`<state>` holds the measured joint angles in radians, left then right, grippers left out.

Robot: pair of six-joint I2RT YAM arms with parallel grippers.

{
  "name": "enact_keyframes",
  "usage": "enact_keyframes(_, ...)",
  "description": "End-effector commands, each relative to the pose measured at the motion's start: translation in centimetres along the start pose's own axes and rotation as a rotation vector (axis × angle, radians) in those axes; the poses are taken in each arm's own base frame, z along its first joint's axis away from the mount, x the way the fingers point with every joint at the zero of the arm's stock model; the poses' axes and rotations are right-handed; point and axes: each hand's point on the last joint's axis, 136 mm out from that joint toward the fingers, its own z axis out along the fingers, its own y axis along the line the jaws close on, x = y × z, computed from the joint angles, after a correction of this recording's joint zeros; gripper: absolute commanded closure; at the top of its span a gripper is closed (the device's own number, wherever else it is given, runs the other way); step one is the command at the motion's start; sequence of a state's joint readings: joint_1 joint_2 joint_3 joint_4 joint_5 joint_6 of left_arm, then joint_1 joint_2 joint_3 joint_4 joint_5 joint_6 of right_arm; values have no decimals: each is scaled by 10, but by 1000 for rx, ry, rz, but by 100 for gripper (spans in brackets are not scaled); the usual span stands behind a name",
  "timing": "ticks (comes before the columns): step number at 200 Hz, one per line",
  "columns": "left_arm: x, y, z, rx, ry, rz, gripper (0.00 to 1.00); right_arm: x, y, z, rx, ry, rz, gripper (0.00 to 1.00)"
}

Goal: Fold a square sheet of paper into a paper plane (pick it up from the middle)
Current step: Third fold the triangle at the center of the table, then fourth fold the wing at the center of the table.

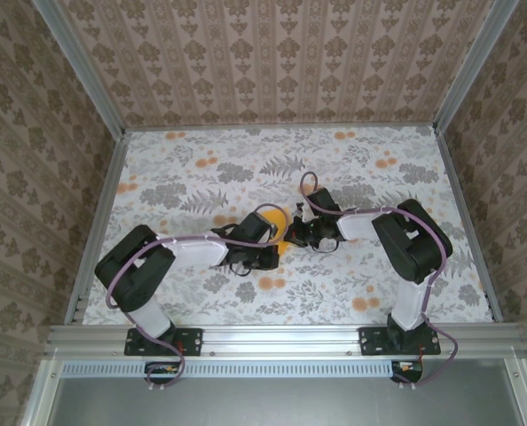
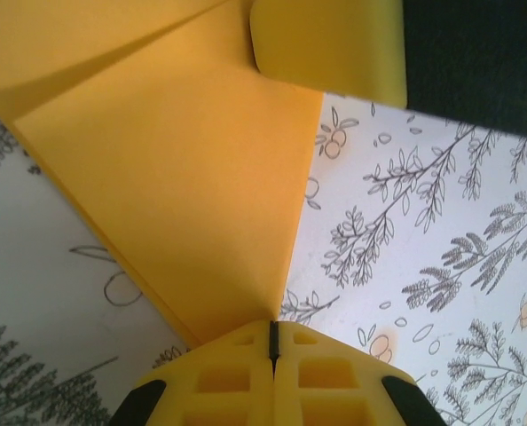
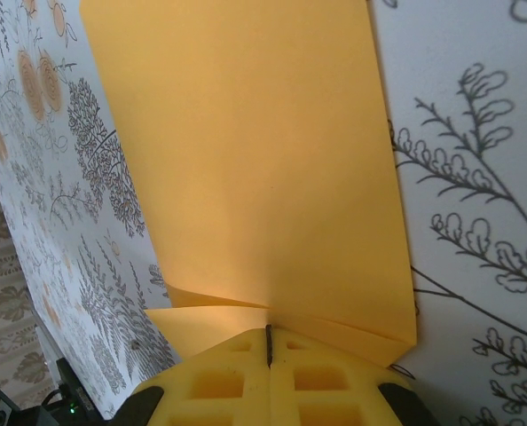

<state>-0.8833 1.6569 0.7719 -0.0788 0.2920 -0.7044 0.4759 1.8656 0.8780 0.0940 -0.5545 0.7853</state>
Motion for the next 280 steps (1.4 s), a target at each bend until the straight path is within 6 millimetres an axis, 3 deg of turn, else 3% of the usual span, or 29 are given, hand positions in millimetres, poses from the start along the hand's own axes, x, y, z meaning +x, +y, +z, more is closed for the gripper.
enact_keyframes(1,73,35,-5,-117,247,-24,100,17,-64,7,213,24,112,99)
enact_keyframes(31,62,25,-17,-102,200,6,100,25,-67,4,211,30,124,99)
enact_keyframes(66,20,-4,-35,-48,42,41,100,40,-63,-5,183,23,156,99)
enact_keyframes(99,-12,-12,-36,-28,-89,-10,100,44,-46,-17,142,-30,184,99)
enact_keyframes(153,-32,-15,-11,-45,-79,-46,100,28,-17,-37,77,-111,155,95)
enact_keyframes(186,-45,-15,-9,-40,-103,-42,100,29,-27,-53,140,-149,140,80)
enact_keyframes(211,-51,-3,-11,-63,-116,-64,100,25,-32,-61,179,-169,126,69)
enact_keyframes(280,-50,6,-1,-73,-77,-76,100,22,-33,-62,185,-137,89,62)
